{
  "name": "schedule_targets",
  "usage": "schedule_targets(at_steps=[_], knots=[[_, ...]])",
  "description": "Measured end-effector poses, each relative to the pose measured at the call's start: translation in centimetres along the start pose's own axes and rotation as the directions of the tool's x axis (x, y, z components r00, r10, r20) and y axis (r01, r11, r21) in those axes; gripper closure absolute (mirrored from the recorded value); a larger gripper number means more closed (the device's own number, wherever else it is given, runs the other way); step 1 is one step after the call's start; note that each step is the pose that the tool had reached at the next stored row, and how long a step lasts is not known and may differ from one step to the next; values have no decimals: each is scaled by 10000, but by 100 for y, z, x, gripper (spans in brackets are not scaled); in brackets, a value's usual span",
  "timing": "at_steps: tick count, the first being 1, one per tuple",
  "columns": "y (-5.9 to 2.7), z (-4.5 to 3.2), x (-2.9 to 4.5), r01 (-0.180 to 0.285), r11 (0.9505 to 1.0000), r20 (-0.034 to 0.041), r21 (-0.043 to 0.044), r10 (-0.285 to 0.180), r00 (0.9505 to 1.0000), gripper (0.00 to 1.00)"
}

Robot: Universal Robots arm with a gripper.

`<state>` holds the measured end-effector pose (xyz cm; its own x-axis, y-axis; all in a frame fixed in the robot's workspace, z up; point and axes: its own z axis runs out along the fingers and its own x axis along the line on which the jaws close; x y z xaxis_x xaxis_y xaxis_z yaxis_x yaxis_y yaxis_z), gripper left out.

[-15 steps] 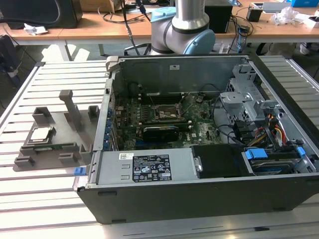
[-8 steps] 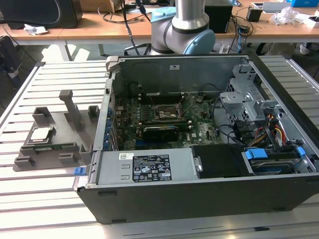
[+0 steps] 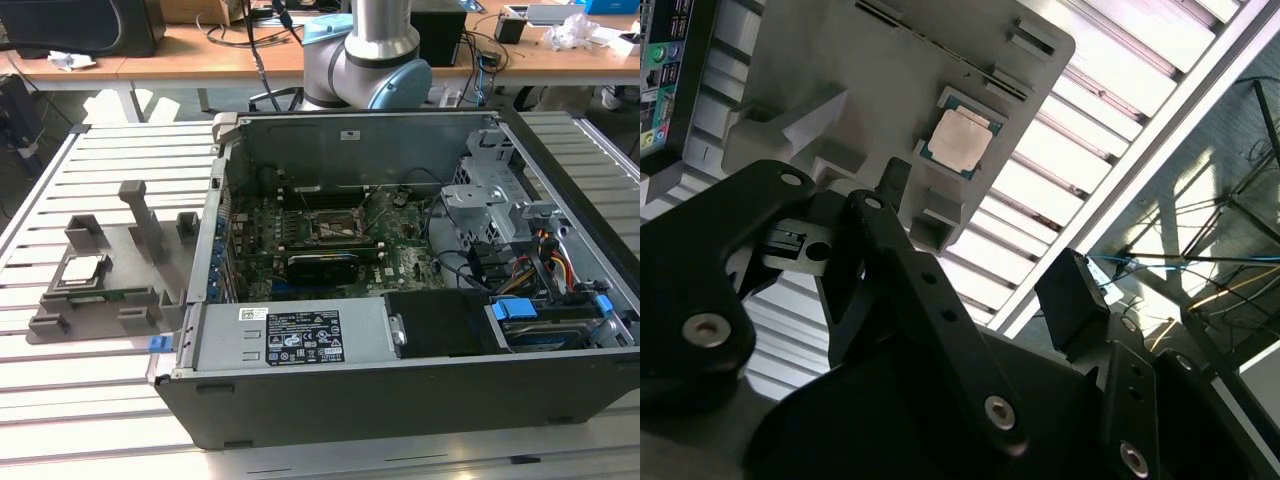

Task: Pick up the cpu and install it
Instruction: 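Pick up the cpu and move it towards the insertion slot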

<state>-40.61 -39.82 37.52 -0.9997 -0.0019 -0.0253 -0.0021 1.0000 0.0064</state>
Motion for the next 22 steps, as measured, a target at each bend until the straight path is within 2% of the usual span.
schedule_targets(at_steps=[22], knots=[[-1,88,2,-1,10000,1,0,1,10000,22]])
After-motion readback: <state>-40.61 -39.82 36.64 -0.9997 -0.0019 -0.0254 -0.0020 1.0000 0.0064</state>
